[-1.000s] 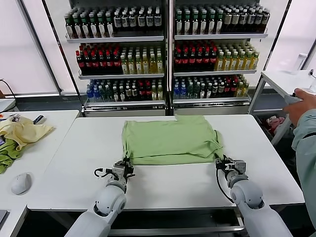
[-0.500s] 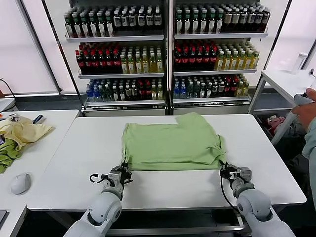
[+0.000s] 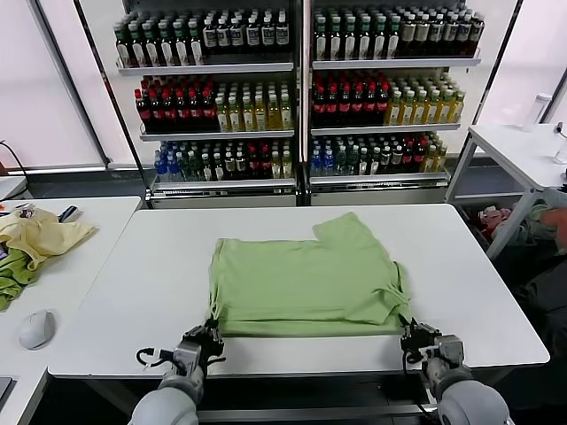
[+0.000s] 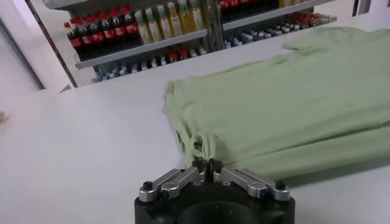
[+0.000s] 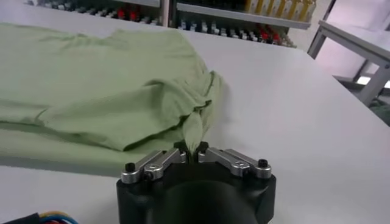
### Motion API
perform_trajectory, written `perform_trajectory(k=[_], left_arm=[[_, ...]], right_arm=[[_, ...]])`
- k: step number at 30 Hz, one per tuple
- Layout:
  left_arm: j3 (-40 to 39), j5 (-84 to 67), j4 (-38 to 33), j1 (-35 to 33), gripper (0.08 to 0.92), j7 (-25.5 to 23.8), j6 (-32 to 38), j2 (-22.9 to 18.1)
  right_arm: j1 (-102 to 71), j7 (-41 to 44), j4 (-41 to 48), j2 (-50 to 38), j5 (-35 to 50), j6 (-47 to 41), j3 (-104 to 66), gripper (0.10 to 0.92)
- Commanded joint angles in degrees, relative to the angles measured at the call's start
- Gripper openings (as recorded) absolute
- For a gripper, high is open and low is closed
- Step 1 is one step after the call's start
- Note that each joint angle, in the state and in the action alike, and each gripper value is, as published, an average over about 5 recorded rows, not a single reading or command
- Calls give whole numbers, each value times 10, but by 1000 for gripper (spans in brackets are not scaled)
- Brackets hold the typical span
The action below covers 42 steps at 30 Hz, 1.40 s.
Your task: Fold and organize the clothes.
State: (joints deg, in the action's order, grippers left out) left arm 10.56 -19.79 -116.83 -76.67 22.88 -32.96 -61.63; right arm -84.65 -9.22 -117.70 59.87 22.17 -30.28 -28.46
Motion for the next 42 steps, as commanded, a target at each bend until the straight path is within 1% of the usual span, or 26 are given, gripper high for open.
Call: perform_trajectory(k=[1,5,6,8,12,17,21,24,28,31,36,42], left_arm=[[48,18,-113,-151,108,6,-3,19],[57,20,-130,-157,116,6,-4,22],[60,21,-134,-155,128,6,-4,23],[65,20,-137,-148,168,5,-4,27],[75,13,-136,-121,279,5,-3,39],[73,-7,-93,-54,426,4,-2,53],[47,-19,-39,18,539,4,-1,55],[22,-31,10,78,625,5,-1,51],[-11,-42,75,156,744,5,0,42],[-30,-48,116,205,803,4,0,35],[-50,-60,177,261,822,3,0,24],[-63,-73,231,303,823,2,1,11]], right_arm=[[-94,2,-78,4,-48,1,-28,187],[-95,7,-98,9,-54,5,-34,283],[-94,7,-103,10,-55,9,-36,318],[-88,7,-114,11,-55,17,-40,369],[-63,5,-131,7,-45,24,-49,490],[11,-2,-108,-9,-17,17,-46,628],[92,-10,-54,-25,9,5,-22,741],[160,-19,-7,-27,38,-10,12,798],[248,-29,66,-18,61,-24,69,820],[311,-35,117,-5,64,-28,109,822],[383,-38,192,15,64,-28,150,823],[440,-37,267,31,66,-28,179,823]])
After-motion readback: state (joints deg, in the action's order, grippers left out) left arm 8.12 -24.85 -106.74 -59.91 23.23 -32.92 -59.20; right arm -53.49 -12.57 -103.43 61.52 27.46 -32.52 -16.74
